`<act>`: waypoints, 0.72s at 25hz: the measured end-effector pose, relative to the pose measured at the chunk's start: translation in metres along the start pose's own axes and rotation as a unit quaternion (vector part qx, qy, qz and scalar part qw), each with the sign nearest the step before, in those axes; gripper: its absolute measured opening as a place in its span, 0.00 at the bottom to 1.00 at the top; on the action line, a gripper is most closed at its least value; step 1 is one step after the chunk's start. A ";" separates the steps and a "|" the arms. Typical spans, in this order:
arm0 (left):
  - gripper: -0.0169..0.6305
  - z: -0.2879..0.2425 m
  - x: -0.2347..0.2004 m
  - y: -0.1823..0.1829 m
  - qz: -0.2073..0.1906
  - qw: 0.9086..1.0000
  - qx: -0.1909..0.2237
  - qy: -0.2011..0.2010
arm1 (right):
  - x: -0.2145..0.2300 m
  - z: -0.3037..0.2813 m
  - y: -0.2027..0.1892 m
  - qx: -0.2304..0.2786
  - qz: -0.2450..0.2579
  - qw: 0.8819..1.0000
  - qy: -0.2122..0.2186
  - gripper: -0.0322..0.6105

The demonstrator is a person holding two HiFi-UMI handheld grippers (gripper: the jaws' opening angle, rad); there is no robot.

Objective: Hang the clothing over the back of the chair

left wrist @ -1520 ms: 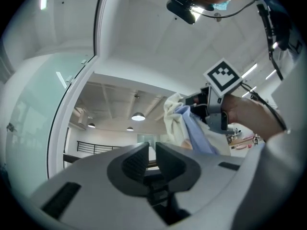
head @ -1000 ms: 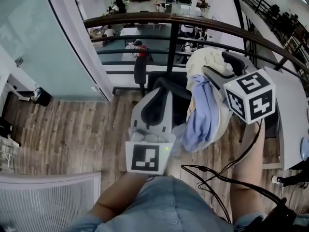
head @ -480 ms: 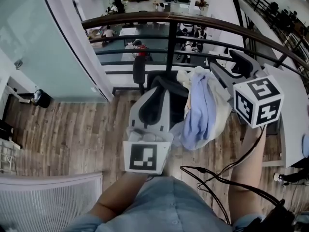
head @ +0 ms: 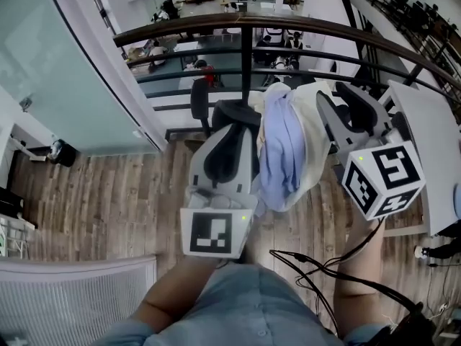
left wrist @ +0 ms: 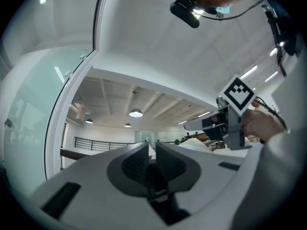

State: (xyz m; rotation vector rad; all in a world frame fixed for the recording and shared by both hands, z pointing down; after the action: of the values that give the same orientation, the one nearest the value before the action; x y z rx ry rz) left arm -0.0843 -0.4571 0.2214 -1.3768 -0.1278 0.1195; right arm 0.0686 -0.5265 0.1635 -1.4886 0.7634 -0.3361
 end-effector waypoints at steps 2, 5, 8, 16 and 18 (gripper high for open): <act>0.10 0.008 0.010 0.002 0.002 1.000 0.001 -0.002 | -0.013 0.017 -0.003 0.038 -0.023 0.999 0.003 0.17; 0.10 0.020 0.024 0.000 0.006 1.000 -0.005 -0.002 | -0.038 0.042 -0.012 0.088 -0.052 0.995 0.004 0.08; 0.10 0.037 0.039 0.000 0.003 1.000 -0.004 -0.001 | -0.066 0.066 -0.027 0.113 -0.066 0.991 0.005 0.07; 0.10 0.091 0.079 0.006 -0.022 1.000 -0.009 0.004 | -0.113 0.128 -0.045 0.129 -0.050 0.990 -0.015 0.06; 0.10 0.098 0.086 0.010 -0.023 1.000 -0.002 0.007 | -0.116 0.137 -0.042 0.138 -0.046 0.989 -0.021 0.06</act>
State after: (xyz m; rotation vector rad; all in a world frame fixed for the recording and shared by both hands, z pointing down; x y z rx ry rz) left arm -0.0158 -0.3462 0.2315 -1.3769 -0.1487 0.0709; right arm 0.0820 -0.3515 0.2202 -1.2672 0.5904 -0.4597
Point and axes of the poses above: the fingertips, and each gripper's own axes: z backward along the fingers, x to its right, y out of its top, the point moved 3 cm from there along z, backward along the fingers, and after that the axes turned 5 degrees about y, right-handed, at the moved point
